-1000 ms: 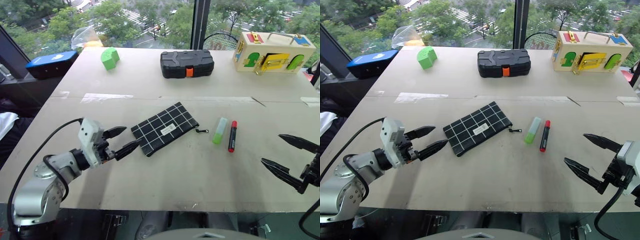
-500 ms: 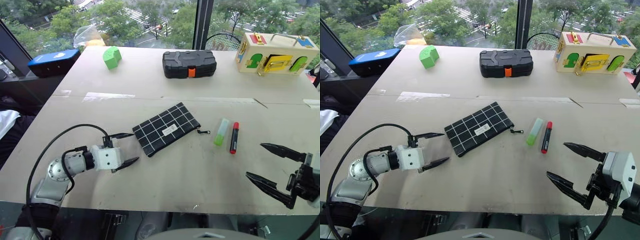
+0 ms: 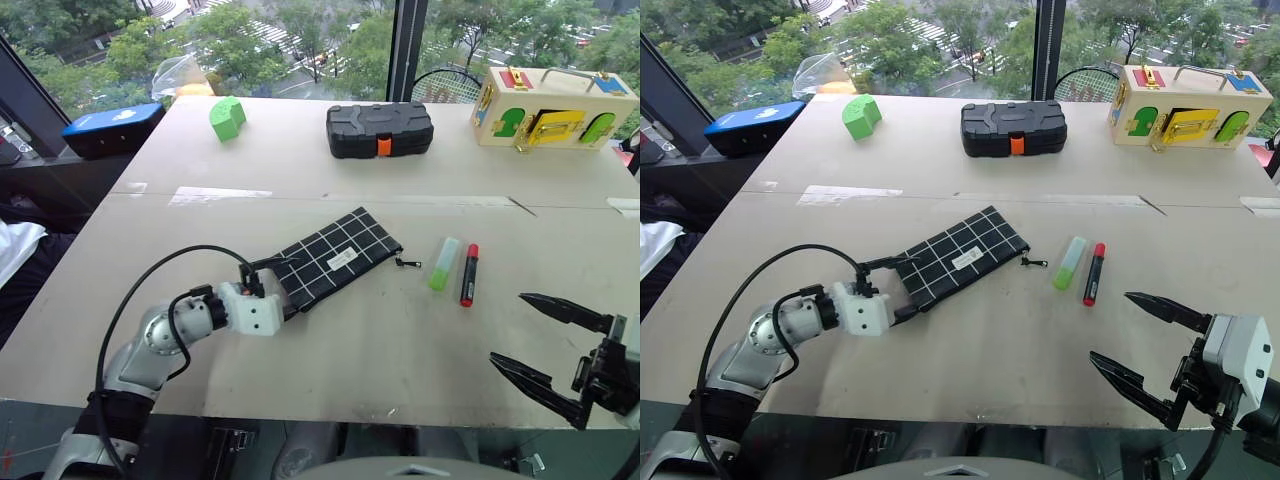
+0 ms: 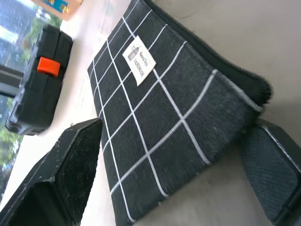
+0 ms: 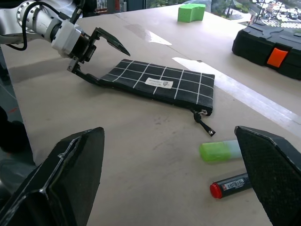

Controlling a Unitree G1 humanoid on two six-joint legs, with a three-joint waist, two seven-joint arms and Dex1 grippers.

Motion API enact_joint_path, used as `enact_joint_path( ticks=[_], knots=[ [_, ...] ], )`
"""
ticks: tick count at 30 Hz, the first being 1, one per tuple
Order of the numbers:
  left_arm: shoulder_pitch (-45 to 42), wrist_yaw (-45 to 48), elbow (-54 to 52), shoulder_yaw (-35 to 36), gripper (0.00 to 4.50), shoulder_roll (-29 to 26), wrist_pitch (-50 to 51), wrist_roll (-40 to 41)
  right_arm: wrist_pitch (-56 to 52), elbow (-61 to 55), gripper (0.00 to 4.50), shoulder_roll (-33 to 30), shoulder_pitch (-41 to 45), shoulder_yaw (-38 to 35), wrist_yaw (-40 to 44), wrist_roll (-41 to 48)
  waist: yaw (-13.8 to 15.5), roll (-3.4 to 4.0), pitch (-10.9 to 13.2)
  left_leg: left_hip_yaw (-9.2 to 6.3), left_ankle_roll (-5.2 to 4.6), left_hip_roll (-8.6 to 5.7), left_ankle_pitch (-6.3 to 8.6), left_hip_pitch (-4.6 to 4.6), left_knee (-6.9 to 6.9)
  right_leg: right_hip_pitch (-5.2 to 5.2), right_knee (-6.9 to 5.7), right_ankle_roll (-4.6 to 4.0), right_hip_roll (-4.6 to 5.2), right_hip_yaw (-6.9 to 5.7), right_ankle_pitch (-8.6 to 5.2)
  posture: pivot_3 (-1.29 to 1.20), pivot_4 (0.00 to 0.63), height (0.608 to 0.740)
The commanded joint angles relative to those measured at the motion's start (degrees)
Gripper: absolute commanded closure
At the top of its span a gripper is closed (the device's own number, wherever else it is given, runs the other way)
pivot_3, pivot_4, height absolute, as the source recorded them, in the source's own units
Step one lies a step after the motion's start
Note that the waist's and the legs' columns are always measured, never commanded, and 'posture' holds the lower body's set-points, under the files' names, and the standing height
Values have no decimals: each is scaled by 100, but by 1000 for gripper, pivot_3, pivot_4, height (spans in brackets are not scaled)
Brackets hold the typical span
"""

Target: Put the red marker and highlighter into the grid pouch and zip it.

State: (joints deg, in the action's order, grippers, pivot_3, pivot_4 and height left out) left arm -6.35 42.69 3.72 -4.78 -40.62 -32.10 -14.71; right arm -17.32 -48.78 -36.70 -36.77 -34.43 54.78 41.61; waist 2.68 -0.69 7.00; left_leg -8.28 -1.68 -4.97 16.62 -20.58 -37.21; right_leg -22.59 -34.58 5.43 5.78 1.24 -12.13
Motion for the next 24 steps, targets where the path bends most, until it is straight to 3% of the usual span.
enact_joint_path(
  ticks=[1,2,3,8,15,20,24],
  knots=[
    [-72,51,-382,-253,1203,98,667,-181,98,-184,0,17,-5,44,-117,-4,-26,-1,0,-1,0,0,0,0,0,-1,-1,0,-1,0,0,0,150,740],
    [-103,44,-380,-299,1874,122,737,-182,99,-193,0,23,-1,78,-144,-24,-33,0,0,-1,1,2,0,0,0,-1,-2,0,-4,0,0,0,150,740],
    [-118,30,-383,-332,2069,130,783,-179,102,-202,0,27,-1,103,-164,-40,-41,0,1,-2,1,3,0,0,0,-2,-2,0,-5,0,0,0,150,740],
    [-427,20,-217,-475,4464,201,747,-26,49,-308,0,68,77,437,-459,-196,-41,-5,3,-2,1,6,0,0,0,-4,-5,0,-6,0,0,0,150,740],
    [-1240,20,724,-182,4492,511,397,931,-619,-452,0,256,1118,1589,-1824,-507,-50,-10,4,-3,13,6,-7,-1,-3,-7,-8,0,-8,0,0,0,150,740],
    [-2055,761,1666,-126,4492,615,-210,1839,-2441,-85,0,263,2950,2703,-3393,-751,-94,-27,8,-4,26,4,-15,-4,-14,-9,-16,-1,-8,-1,1,0,150,740],
    [-2459,1218,2310,-214,4492,663,-806,2023,-3538,894,0,838,4452,2974,-4278,-676,-157,-30,6,-8,27,2,-16,-9,-11,-11,-12,-3,-9,-3,0,0,150,740]
  ],
)
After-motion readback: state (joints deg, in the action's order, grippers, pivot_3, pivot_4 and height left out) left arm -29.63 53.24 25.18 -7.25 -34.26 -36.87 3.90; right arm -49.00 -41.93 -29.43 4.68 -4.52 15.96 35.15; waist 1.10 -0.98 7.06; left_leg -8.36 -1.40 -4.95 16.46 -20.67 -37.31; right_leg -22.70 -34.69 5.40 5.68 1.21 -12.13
